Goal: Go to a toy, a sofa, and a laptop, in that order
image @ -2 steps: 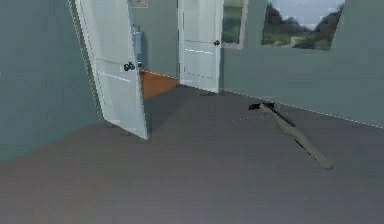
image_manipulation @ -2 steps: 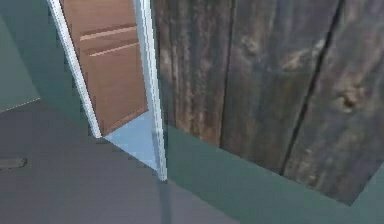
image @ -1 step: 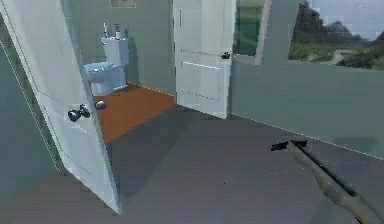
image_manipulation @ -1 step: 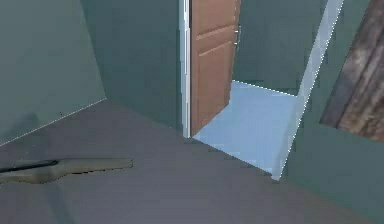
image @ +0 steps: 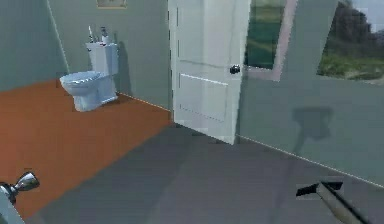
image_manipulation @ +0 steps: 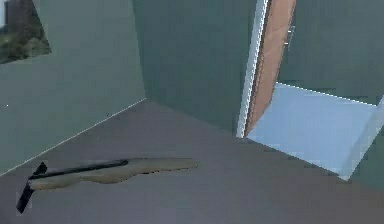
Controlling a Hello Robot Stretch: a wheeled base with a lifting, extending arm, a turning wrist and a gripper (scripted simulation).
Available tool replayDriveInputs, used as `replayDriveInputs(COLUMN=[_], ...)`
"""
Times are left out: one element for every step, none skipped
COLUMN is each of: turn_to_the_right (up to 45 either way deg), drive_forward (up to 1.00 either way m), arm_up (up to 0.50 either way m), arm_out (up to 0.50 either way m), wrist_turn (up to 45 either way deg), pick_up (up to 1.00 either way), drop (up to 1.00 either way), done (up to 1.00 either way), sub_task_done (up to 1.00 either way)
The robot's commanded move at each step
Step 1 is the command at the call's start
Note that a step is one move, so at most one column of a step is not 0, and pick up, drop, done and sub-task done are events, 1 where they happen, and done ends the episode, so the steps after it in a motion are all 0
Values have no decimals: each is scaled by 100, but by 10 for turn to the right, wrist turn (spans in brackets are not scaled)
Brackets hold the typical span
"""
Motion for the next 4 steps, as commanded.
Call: replayDriveInputs(turn_to_the_right=[-150,0,-360,0], drive_forward=[0,75,0,30], arm_up=[0,0,0,0], arm_out=[0,0,0,0], wrist_turn=[0,0,0,0], pick_up=[0,0,0,0], drop=[0,0,0,0], done=[0,0,0,0], sub_task_done=[0,0,0,0])
